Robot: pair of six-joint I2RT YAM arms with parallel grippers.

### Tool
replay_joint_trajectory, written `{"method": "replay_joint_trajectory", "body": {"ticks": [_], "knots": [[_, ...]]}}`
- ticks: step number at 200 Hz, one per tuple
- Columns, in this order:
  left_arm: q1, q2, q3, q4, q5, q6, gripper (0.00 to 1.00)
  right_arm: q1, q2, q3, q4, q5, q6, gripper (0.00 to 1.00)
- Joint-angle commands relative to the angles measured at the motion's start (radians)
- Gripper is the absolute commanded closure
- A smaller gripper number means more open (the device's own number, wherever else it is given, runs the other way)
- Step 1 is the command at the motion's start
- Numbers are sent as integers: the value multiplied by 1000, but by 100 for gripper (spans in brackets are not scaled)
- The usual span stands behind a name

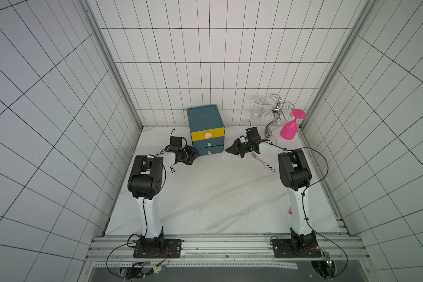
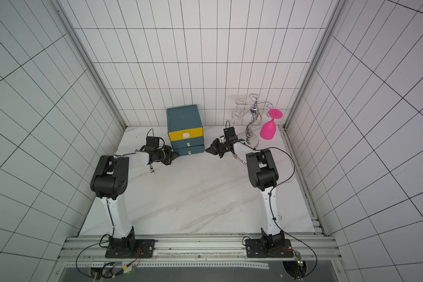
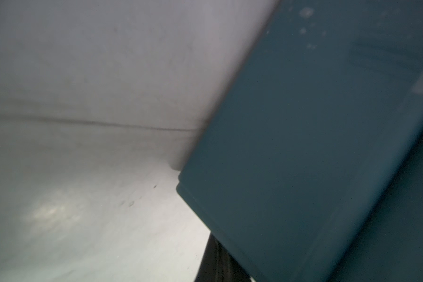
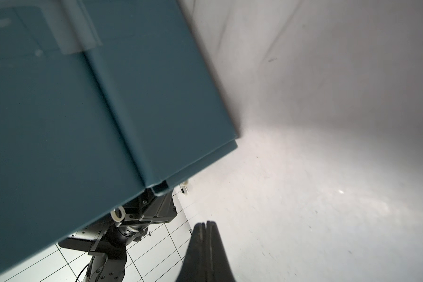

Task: Put the binder clips in the drawer according to color
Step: Close the drawer in the storage box.

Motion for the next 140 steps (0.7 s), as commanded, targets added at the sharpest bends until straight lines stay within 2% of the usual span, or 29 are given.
{"method": "replay_joint_trajectory", "body": {"ticks": [1,34,64,76,90,116,140], "knots": [[6,7,-24,161,-43,-92,100,-7,-60,-39,-15,-5,-27,100],[2,-21,-61,210,-45,-120,98,-7,-110,-100,-57,10,-80,100],[-21,-146,-189,202,-59,-113,98,-8,-196,-167,-189,77,-204,100],[-33,-224,-240,151,-77,-82,97,-8,-260,-213,-256,136,-273,100],[-48,-320,-271,38,-101,-14,91,-8,-352,-287,-324,228,-336,100],[-67,-488,-280,-166,-166,139,75,-11,-568,-430,-435,451,-419,83],[-91,-639,-281,-315,-276,270,63,-28,-766,-529,-532,646,-450,66]]}}
